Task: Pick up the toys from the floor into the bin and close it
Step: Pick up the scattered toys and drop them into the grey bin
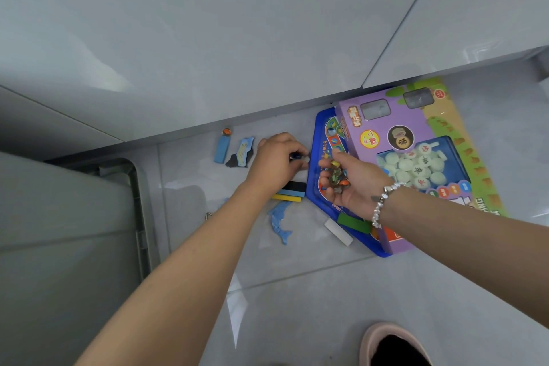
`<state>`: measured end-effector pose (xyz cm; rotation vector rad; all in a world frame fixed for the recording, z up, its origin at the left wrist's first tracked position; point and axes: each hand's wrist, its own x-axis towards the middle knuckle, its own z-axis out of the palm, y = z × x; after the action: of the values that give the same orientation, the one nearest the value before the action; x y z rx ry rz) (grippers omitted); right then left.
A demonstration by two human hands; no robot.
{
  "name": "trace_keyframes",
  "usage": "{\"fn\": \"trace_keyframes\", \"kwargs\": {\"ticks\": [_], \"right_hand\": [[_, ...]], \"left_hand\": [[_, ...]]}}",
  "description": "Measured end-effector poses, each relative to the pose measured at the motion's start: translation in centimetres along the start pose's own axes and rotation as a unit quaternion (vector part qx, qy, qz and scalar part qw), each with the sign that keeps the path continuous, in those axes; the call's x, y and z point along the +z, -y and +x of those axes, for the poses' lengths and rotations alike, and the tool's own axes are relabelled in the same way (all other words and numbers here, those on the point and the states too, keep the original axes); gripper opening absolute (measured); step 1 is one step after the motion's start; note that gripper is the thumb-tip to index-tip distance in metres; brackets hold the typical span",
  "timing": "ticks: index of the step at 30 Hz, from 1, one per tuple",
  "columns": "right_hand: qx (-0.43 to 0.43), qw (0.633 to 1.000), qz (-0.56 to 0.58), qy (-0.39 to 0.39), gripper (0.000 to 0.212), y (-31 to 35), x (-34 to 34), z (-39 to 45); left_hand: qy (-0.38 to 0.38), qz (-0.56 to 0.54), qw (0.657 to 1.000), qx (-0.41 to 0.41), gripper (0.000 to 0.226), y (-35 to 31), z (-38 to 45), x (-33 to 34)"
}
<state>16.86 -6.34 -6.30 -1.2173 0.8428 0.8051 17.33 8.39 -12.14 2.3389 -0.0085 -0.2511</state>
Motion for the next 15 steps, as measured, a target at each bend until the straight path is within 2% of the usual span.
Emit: {"fn": "trace_keyframes", "kwargs": {"ticks": [7, 12, 15], "right_hand": [[0.011, 1.000, 0.015, 0.003, 0.033, 0.0, 0.2, 0.1], [0.021, 0.999, 0.029, 0.012, 0.033, 0.1, 0.6, 0.5], [0.035, 0.996, 0.074, 0.039, 0.030, 0.3, 1.0, 0.7]], "left_hand": [[-0.038, 0.005, 0.999, 0.006, 0.021, 0.1, -0.4, 0.3], [-0.100, -0.122, 0.986, -0.059, 0.020, -1.4, -0.6, -1.2], [-0.089, -0.177, 0.979, -0.045, 0.022, -3.0, -2.3, -2.1]]}}
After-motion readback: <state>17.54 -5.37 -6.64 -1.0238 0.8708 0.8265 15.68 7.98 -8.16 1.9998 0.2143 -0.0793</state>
